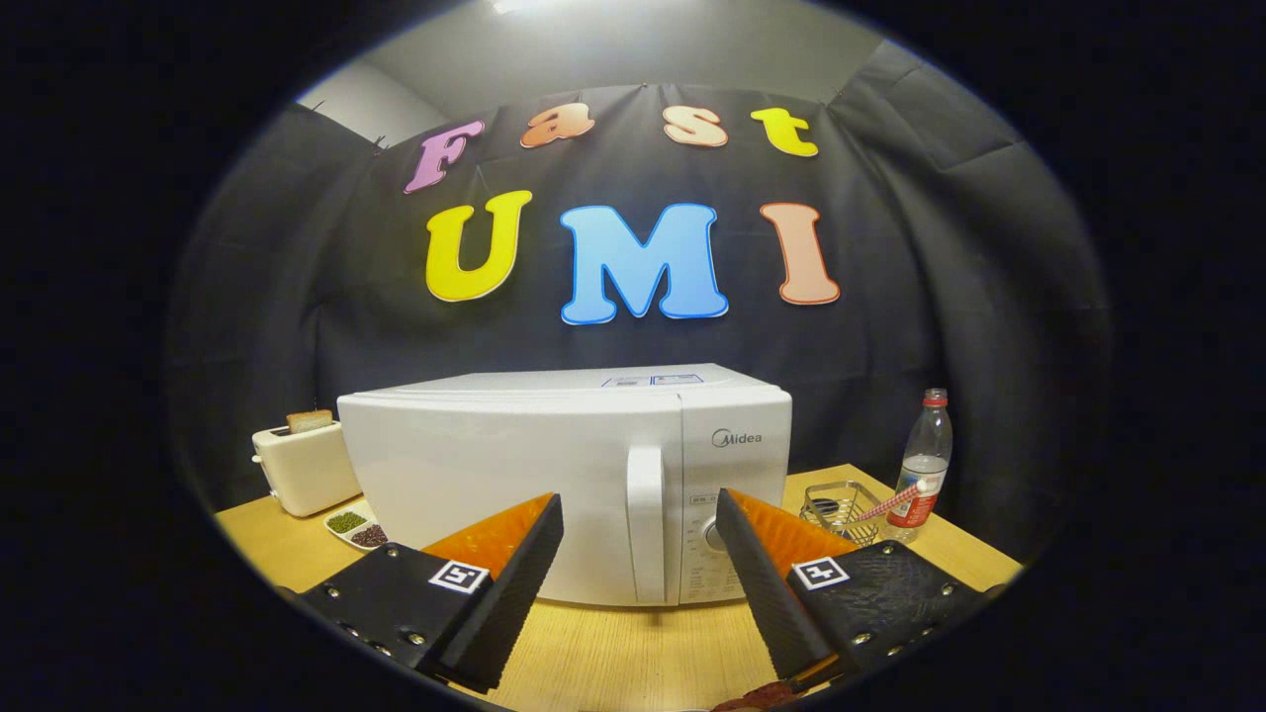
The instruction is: Open the microwave, put the food inside, and close the microwave door.
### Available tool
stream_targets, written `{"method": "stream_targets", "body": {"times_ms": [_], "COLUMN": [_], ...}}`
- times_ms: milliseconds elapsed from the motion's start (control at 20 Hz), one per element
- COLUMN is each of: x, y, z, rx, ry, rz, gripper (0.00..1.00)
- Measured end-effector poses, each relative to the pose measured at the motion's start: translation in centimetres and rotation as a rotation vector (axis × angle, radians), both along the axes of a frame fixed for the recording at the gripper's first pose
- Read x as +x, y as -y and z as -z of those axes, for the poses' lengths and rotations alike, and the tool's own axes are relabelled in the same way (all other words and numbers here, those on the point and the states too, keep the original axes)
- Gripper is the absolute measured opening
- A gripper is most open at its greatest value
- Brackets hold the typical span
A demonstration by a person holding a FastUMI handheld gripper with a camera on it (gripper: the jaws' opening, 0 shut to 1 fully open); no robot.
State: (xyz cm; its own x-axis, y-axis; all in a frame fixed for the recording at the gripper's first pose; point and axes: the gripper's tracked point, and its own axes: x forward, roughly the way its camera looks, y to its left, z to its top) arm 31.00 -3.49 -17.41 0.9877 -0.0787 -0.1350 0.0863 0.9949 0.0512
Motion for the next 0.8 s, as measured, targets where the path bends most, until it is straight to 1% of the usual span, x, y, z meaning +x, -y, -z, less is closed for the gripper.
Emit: {"method": "stream_targets", "body": {"times_ms": [150, 250, 350, 450, 500, 550, 600, 650, 700, 750, 800], "x": [1.6, 2.6, 3.4, 3.9, 4.2, 4.2, 4.3, 4.0, 4.0, 3.9, 4.0], "y": [0.5, 0.6, 0.8, 0.5, 0.4, 0.8, 1.0, 1.2, 1.1, 0.9, 0.8], "z": [1.6, 2.1, 3.0, 3.9, 4.2, 4.5, 4.2, 4.3, 4.3, 4.5, 4.6], "rx": [0.015, 0.003, -0.016, -0.030, -0.037, -0.061, -0.079, -0.076, -0.057, -0.033, -0.021], "ry": [-0.037, -0.031, -0.046, -0.061, -0.063, -0.067, -0.061, -0.069, -0.080, -0.092, -0.102], "rz": [0.019, 0.030, 0.037, 0.029, 0.024, 0.044, 0.055, 0.065, 0.070, 0.077, 0.084], "gripper": [0.96, 0.96, 0.84, 0.82, 0.74, 0.67, 0.53, 0.44, 0.28, 0.29, 0.21]}}
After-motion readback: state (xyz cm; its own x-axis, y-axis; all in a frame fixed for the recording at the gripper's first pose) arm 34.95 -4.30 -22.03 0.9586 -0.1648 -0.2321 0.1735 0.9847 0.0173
